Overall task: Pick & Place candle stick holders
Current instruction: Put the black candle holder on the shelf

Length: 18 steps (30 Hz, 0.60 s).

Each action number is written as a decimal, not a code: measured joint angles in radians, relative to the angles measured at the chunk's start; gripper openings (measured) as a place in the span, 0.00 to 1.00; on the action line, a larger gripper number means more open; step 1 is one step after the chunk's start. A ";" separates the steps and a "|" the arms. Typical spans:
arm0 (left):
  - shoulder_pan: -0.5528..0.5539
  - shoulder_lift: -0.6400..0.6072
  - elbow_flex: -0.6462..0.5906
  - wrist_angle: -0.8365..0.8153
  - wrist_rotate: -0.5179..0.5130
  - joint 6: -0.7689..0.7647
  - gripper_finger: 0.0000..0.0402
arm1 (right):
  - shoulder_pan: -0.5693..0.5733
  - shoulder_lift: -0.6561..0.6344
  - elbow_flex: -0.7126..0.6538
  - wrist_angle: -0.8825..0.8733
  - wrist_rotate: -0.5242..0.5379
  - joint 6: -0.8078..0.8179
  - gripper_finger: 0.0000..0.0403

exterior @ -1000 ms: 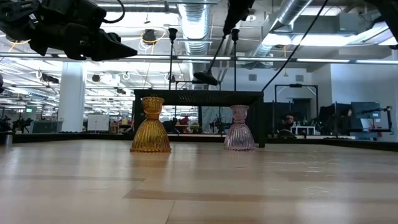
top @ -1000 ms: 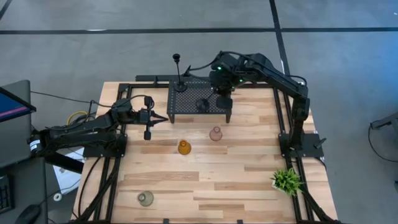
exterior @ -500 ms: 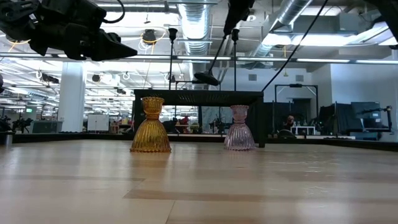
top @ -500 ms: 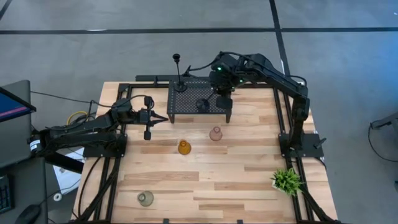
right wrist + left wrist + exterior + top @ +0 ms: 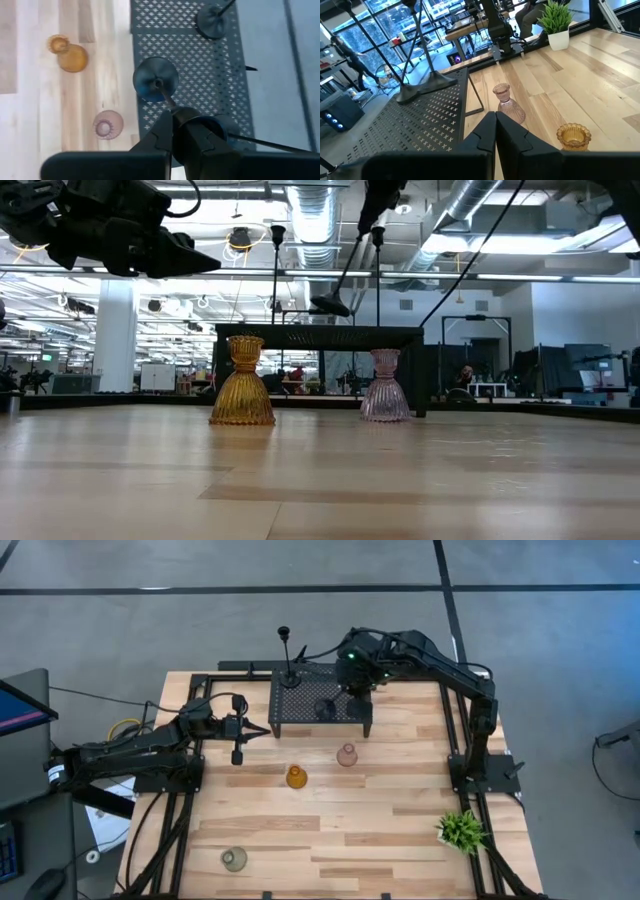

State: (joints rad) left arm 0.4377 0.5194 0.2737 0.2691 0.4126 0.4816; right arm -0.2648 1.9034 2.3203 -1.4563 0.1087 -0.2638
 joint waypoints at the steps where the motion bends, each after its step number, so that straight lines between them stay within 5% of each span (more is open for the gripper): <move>1: 0.000 0.000 0.000 0.000 0.000 0.000 0.02 | 0.003 0.000 0.000 0.001 0.003 0.001 0.01; 18: 0.000 0.000 0.000 -0.001 0.000 0.000 0.02 | -0.040 -0.002 -0.042 0.045 -0.009 0.074 0.02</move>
State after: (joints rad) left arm 0.4377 0.5192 0.2737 0.2684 0.4126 0.4816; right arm -0.3045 1.9016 2.2783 -1.4110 0.0996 -0.1901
